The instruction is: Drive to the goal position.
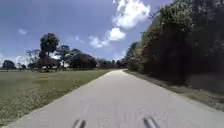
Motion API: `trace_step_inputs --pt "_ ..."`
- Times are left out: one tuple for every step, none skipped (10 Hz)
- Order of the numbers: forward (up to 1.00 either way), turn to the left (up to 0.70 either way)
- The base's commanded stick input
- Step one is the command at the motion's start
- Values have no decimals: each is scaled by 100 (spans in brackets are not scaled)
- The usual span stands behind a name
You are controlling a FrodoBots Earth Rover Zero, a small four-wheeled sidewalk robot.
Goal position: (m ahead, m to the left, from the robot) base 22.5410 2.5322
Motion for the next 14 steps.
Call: trace_step_inputs --pt "50 0" --pt "50 0" --pt "50 0" --pt "50 0" --pt "50 0" --pt "50 0" --pt "50 0" --pt "50 0" --pt "50 0" --pt "50 0" --pt "50 0" --pt "50 0" --pt "50 0" --pt "50 0"
